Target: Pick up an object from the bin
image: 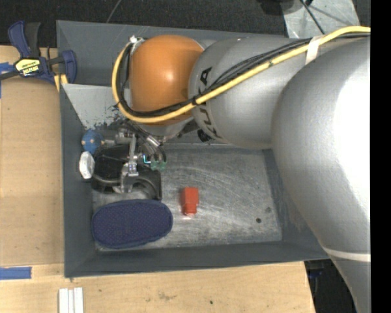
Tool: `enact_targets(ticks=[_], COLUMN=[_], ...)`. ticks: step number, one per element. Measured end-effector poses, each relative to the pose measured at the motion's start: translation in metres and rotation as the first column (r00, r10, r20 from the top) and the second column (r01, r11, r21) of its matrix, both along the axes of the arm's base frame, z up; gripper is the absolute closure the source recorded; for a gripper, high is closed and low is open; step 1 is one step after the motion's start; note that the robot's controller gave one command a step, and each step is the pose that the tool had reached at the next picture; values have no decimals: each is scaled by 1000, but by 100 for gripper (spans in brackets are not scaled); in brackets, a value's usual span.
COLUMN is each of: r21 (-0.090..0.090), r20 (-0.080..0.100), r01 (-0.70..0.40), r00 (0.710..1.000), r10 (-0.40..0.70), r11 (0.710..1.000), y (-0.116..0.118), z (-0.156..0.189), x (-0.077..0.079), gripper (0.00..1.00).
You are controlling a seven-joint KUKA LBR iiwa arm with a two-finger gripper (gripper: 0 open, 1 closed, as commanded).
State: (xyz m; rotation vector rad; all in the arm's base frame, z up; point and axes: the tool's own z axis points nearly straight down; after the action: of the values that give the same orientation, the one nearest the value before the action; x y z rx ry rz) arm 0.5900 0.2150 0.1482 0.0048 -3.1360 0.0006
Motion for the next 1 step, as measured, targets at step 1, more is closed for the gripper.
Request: enact_targets(ticks=[1], r21=[3], r20=[7], r01=[-176], r00=[984], r10=[176], r11=[984], y=[-47], z=[-76], x=[20], gripper=[0])
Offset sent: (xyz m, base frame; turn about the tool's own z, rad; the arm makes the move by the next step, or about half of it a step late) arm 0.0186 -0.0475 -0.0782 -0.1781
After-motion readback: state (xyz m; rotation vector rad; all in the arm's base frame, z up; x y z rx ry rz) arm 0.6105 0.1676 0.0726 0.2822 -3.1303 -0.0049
